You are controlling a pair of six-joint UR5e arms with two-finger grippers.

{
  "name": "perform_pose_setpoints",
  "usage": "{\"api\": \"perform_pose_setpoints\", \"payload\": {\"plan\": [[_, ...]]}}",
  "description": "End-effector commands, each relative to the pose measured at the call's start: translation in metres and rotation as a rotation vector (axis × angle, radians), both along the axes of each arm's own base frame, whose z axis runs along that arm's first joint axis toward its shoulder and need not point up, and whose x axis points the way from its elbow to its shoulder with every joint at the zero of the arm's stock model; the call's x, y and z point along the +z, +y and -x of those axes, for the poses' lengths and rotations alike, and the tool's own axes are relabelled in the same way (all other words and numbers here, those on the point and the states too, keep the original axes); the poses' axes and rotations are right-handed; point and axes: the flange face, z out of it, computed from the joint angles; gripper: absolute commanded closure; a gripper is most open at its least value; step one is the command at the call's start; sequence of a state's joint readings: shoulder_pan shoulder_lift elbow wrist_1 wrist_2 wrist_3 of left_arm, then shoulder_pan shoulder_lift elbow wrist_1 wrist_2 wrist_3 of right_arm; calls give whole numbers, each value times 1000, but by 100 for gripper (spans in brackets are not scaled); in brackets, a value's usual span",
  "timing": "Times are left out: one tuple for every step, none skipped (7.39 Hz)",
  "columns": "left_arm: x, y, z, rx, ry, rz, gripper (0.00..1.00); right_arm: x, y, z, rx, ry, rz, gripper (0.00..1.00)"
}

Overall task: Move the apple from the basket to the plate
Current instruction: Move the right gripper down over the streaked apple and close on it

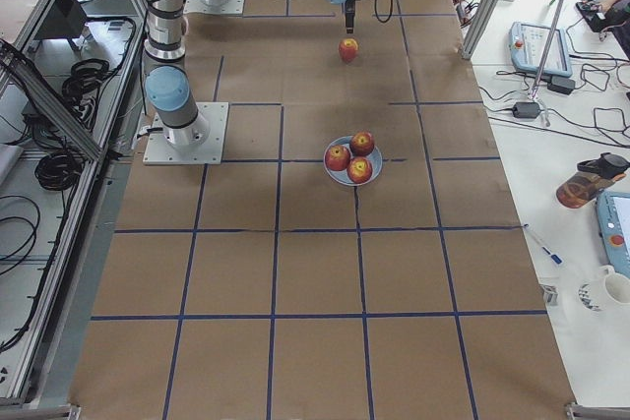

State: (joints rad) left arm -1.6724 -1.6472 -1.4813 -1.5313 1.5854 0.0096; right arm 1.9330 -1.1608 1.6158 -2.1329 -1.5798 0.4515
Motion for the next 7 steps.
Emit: {"api": "perform_pose_setpoints", "payload": {"plan": [[0, 1, 0, -1, 1, 0, 1, -47, -4, -23, 24, 2, 3, 0], [-3, 0, 0, -2, 2, -7, 1, -63, -6, -27, 31, 4, -3, 0], [-10, 2, 0, -4, 1, -11, 1, -75, -6, -28, 31, 10, -22, 0], [-14, 2, -6, -40, -2, -16, 1, -90, -5, -26, 32, 18, -42, 0], [-15, -1, -15, -51, -3, -18, 1, -98, -5, -23, 28, 25, -54, 0], [-14, -1, -17, -50, -3, -17, 1, -98, -6, -22, 26, 27, -55, 0], [-14, -1, -18, -50, -3, -17, 1, -101, -5, -21, 26, 33, -58, 0]]}}
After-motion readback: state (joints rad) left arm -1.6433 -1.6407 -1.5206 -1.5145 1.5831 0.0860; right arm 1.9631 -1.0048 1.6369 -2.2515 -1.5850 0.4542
